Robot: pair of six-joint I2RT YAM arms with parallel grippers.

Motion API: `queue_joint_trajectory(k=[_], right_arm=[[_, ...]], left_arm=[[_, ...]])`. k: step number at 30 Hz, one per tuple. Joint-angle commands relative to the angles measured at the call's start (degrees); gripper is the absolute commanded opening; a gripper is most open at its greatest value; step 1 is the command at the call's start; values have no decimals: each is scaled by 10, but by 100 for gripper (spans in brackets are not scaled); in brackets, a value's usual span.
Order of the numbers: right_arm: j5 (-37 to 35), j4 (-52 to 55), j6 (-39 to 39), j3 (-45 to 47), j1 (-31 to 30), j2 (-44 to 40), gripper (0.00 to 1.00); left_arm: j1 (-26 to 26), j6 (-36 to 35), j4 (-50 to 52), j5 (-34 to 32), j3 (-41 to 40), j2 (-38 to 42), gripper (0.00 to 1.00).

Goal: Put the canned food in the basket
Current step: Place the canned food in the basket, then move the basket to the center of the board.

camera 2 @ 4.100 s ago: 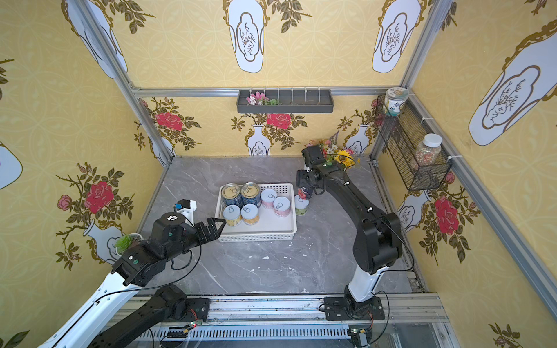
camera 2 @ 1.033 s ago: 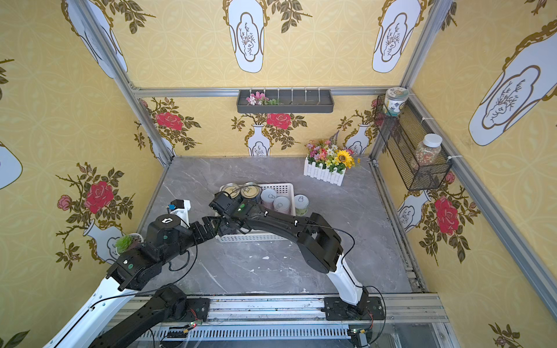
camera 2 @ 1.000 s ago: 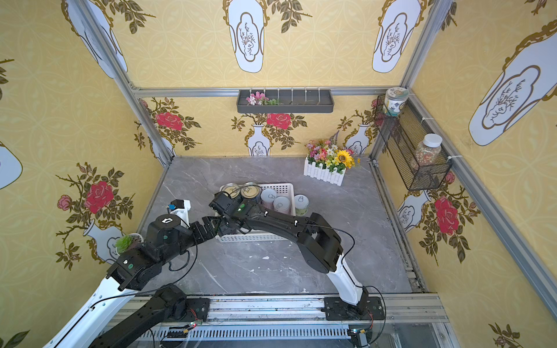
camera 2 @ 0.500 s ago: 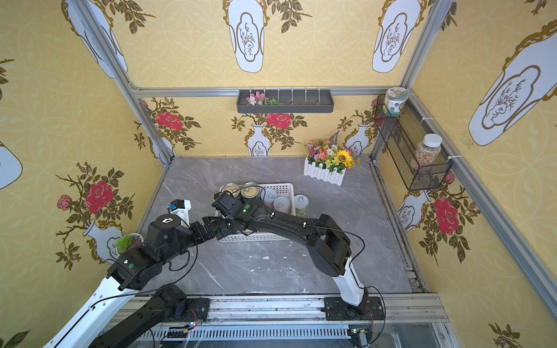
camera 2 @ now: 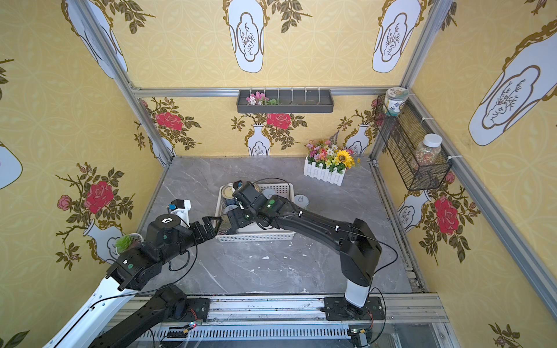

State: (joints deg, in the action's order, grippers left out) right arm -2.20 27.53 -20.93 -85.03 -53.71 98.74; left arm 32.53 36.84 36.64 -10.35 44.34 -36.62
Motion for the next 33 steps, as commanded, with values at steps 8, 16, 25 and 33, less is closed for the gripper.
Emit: queue_joint_trajectory(k=[8, 16, 25, 33], right_arm=[[-89, -27, -59, 133, 164, -184, 99], [-19, 18, -83, 128, 307, -147, 97], [118, 41, -78, 93, 404, -17, 99], [154, 51, -54, 61, 419, 55, 98]], left_arm=[[-1, -3, 2, -1, 0, 2, 100], [-1, -1, 2, -1, 1, 4, 100], [-1, -3, 2, -2, 0, -5, 100], [-1, -3, 2, 0, 0, -13, 100]])
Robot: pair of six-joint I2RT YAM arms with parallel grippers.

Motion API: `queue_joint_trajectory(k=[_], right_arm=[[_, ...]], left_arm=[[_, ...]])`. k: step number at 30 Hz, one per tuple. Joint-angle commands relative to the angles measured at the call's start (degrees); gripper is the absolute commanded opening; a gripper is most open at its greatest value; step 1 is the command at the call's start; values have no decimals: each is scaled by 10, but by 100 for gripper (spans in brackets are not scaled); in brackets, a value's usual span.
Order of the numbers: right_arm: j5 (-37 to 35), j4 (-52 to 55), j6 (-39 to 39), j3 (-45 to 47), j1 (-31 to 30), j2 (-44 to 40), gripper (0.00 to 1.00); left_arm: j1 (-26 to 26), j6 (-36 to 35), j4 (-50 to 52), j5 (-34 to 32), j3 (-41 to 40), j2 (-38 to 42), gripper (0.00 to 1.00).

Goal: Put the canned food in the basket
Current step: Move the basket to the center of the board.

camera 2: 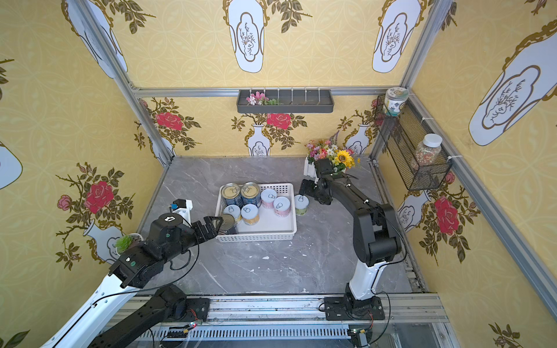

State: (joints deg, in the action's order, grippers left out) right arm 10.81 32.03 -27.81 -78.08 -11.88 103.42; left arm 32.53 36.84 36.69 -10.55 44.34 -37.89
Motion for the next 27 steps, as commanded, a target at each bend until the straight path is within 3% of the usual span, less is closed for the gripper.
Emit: queue_joint_trajectory(k=[1, 14, 27], right_arm=[[29, 5, 18, -12, 1, 15, 98], [60, 18, 32, -51, -13, 82, 97], [16, 58, 48, -96, -50, 121, 94]], left_arm=[[-1, -3, 2, 4, 0, -2, 100], [0, -3, 2, 5, 1, -8, 100], [0, -5, 1, 10, 1, -10, 100]])
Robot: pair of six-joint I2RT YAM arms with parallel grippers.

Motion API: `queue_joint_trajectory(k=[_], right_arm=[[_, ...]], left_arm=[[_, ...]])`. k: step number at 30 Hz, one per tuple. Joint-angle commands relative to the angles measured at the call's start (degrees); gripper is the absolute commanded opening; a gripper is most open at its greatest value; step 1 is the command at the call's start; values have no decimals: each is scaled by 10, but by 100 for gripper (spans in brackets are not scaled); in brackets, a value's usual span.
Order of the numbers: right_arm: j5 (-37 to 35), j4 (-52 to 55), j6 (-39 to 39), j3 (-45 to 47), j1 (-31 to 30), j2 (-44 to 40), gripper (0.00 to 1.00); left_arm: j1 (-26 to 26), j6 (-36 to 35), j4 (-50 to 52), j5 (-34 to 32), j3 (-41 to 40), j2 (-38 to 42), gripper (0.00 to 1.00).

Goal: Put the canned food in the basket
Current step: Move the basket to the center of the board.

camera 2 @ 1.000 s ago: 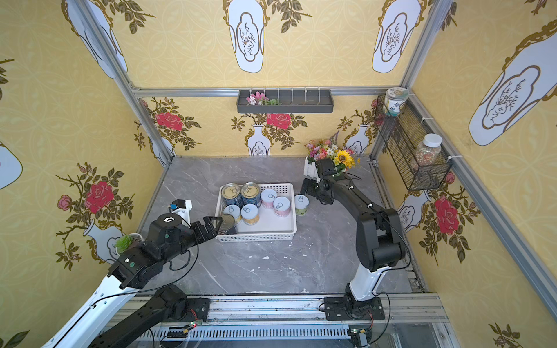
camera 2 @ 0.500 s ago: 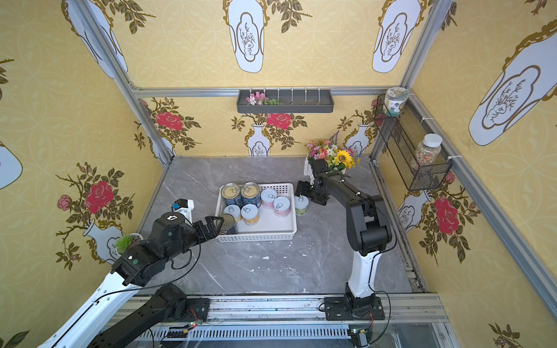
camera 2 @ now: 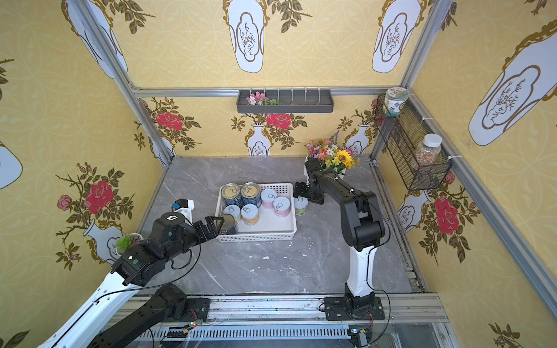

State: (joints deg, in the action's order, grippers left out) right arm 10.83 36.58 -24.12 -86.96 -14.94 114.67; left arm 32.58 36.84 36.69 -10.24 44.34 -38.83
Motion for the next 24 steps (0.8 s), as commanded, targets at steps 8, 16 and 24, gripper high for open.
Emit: queue_joint_trajectory(k=[8, 16, 24], right_arm=[[-11, 29, 16, -22, -44, 13, 95], [-17, 22, 18, -14, -44, -1, 94], [-4, -10, 25, 9, -50, -30, 96]], left_arm=[[-1, -5, 1, 7, 1, -2, 100], [-1, -5, 2, 7, 1, -4, 100], [-1, -5, 2, 8, 1, -5, 100]])
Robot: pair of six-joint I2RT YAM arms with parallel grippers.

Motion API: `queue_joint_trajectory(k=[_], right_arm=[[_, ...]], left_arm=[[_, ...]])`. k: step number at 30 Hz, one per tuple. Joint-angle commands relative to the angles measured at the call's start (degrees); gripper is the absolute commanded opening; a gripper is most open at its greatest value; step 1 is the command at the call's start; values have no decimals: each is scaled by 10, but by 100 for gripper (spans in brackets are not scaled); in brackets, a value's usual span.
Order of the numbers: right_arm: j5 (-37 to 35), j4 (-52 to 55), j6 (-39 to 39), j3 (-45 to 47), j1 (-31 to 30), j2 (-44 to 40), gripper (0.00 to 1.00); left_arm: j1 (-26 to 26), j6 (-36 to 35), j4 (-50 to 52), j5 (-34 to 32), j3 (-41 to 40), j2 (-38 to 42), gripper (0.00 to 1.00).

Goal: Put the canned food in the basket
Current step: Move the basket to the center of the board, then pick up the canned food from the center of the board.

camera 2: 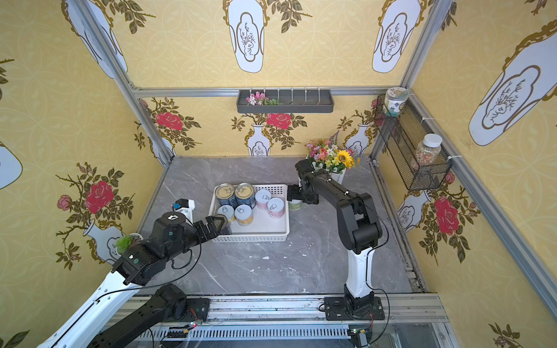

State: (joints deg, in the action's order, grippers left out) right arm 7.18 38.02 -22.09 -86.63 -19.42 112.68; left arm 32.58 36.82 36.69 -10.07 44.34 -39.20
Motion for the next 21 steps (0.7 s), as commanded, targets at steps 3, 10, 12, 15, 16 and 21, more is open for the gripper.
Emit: queue_joint_trajectory(k=[3, 10, 12, 15, 16, 21], right_arm=[[46, -28, 7, 5, -7, -7, 96], [81, -39, 12, 2, -11, 5, 97], [82, -42, 17, 1, -19, 4, 97], [70, -34, 22, -8, -29, 9, 97], [65, -32, 23, -10, -30, 11, 97], [45, -25, 25, -21, -32, 17, 97]], left_arm=[[-1, -4, 2, 7, 1, -2, 100], [-1, -5, 2, 7, 1, -2, 100], [-1, -5, 2, 7, 1, -2, 100], [-1, -5, 2, 7, 1, -3, 100], [-1, -5, 2, 8, 1, -3, 100], [-1, -5, 2, 8, 1, -3, 100]])
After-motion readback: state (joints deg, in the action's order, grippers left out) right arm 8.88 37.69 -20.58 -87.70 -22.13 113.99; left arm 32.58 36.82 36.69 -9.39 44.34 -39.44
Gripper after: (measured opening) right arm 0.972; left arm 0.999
